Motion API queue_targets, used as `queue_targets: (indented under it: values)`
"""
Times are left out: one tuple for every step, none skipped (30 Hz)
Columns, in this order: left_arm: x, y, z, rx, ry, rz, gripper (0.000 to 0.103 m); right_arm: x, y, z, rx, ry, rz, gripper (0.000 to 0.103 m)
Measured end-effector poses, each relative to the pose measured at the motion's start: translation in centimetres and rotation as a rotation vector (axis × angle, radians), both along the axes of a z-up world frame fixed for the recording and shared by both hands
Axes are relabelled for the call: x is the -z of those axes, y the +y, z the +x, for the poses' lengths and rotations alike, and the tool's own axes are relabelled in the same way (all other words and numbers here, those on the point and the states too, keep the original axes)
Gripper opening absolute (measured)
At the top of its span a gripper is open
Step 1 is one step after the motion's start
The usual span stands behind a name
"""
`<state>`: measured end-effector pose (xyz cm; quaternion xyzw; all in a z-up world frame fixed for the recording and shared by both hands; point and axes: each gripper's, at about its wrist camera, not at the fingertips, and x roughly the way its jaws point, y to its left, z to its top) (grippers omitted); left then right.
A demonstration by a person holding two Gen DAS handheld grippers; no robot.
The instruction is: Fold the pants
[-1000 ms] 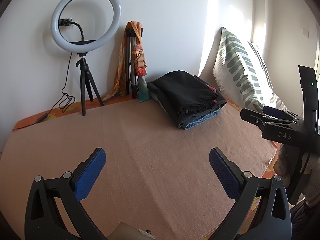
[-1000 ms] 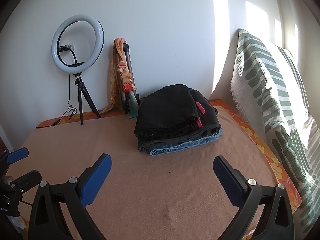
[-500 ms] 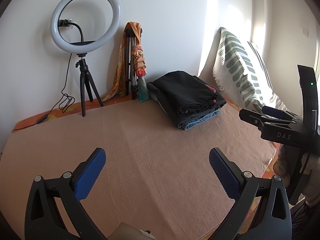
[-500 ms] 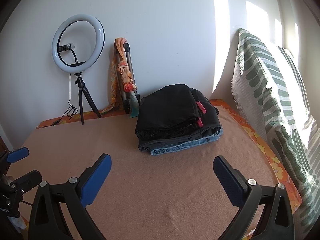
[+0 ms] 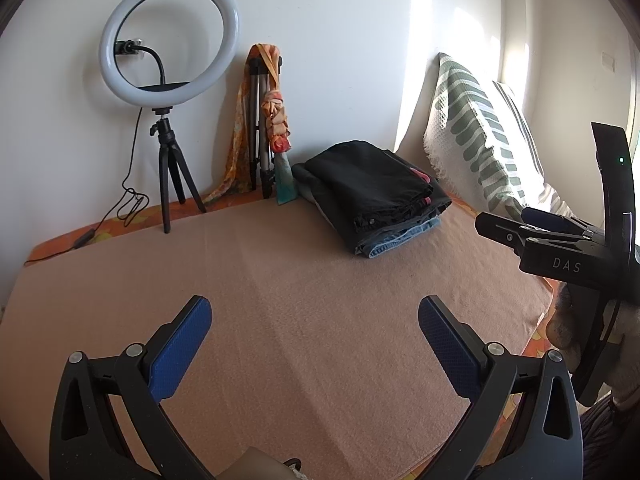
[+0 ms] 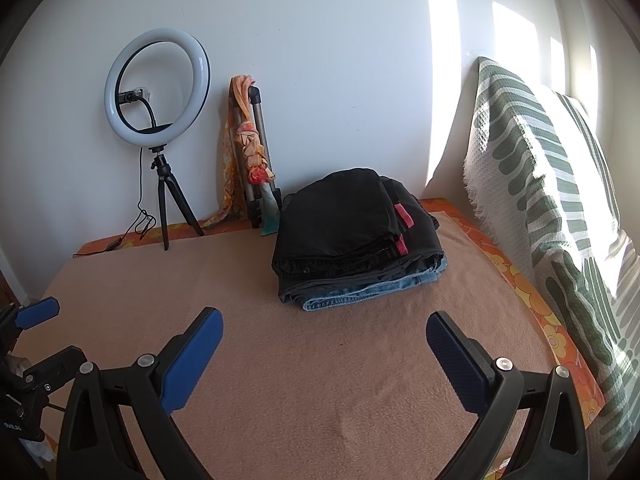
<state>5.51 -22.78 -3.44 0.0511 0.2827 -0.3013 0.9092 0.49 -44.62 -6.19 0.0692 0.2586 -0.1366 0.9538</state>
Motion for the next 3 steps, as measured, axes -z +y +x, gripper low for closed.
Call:
queue_targets:
  values:
    - [-0.03, 0.08, -0.02, 0.001, -0.002, 0.001, 0.103, 0.04, 0.13, 0.03, -0.001, 0.000, -0.001, 0.103]
    - [-0.05, 0.18, -0.04, 0.000, -0.003, 0.002, 0.103, 0.03, 0.27, 0.16, -0.003, 0.001, -0.002, 0.103]
    - [-0.11, 0.36, -0.02, -0.002, -0.002, 0.003, 0.103, 0.04, 0.44, 0.25, -0.006, 0.002, -0.003, 0.103]
